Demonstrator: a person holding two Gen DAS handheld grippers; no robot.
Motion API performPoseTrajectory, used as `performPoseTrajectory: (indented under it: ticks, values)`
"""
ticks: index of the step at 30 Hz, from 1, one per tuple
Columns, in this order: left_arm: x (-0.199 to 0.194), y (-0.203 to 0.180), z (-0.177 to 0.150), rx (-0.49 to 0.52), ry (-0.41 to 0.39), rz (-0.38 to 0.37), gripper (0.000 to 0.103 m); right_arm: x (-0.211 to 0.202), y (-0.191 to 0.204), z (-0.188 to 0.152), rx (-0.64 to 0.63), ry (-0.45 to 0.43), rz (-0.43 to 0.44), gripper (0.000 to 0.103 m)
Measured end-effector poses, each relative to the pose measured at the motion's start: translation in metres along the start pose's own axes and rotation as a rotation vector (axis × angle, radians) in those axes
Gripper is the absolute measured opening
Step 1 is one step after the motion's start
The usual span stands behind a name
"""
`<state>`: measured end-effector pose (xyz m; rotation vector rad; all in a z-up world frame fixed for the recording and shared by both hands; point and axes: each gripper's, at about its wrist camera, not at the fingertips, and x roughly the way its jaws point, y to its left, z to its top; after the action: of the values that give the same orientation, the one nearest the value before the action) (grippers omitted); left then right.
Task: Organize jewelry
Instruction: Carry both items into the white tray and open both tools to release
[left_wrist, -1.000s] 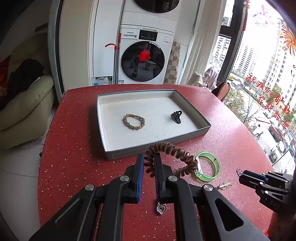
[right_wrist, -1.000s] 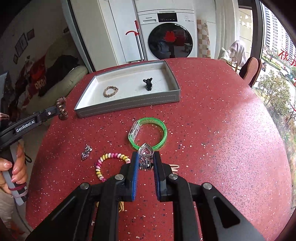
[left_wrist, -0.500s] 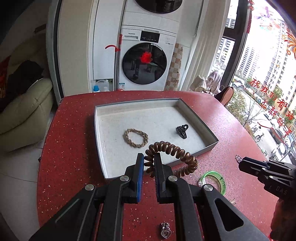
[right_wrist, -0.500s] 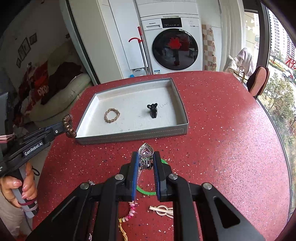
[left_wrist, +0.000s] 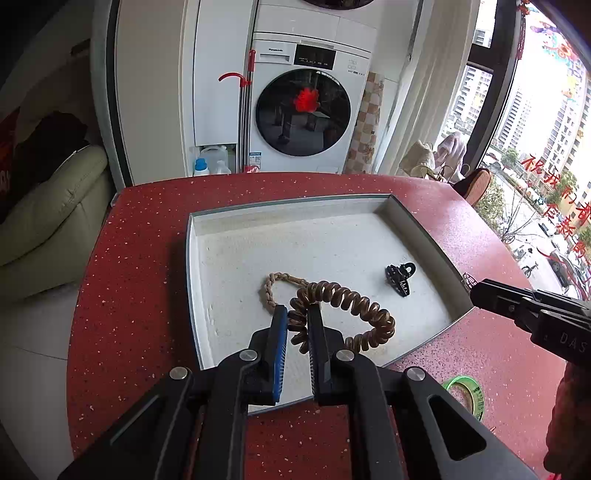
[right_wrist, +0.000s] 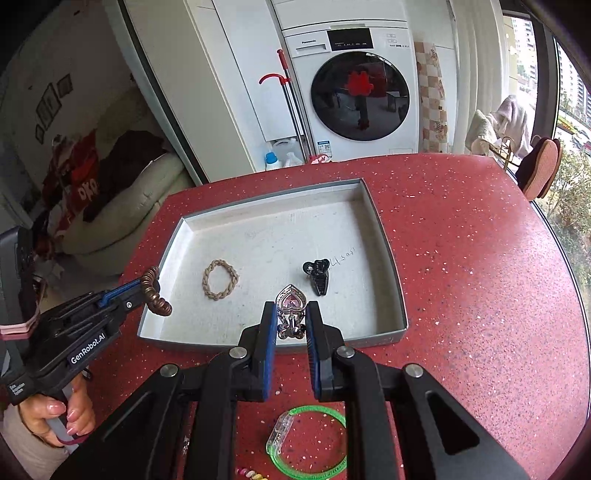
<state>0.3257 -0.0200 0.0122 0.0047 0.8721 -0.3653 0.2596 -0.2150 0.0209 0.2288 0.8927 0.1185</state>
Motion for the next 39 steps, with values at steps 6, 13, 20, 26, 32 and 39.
performPoseTrajectory:
  ticks: [6, 13, 20, 26, 32, 39]
  values:
    - [0.03, 0.003, -0.008, 0.007, 0.083, 0.017, 0.029, 0.042, 0.001, 0.008, -0.004, 0.065, 0.004, 0.017]
    - [0.054, 0.005, -0.008, 0.009, 0.126, 0.044, 0.029, 0.081, -0.007, 0.005, 0.012, 0.137, 0.004, 0.017]
    - [0.073, 0.007, 0.0, 0.011, 0.142, 0.075, 0.029, 0.097, -0.012, 0.012, 0.011, 0.137, -0.047, 0.017]
    - [0.08, 0.001, 0.003, 0.054, 0.132, 0.129, 0.029, 0.105, -0.017, 0.015, 0.038, 0.125, -0.076, 0.017]
    - [0.079, -0.012, -0.002, 0.125, 0.107, 0.199, 0.03, 0.104, -0.01, 0.013, 0.007, 0.121, -0.093, 0.022]
    - [0.069, -0.012, 0.003, 0.112, 0.077, 0.203, 0.033, 0.089, -0.008, 0.015, 0.043, 0.083, -0.04, 0.056]
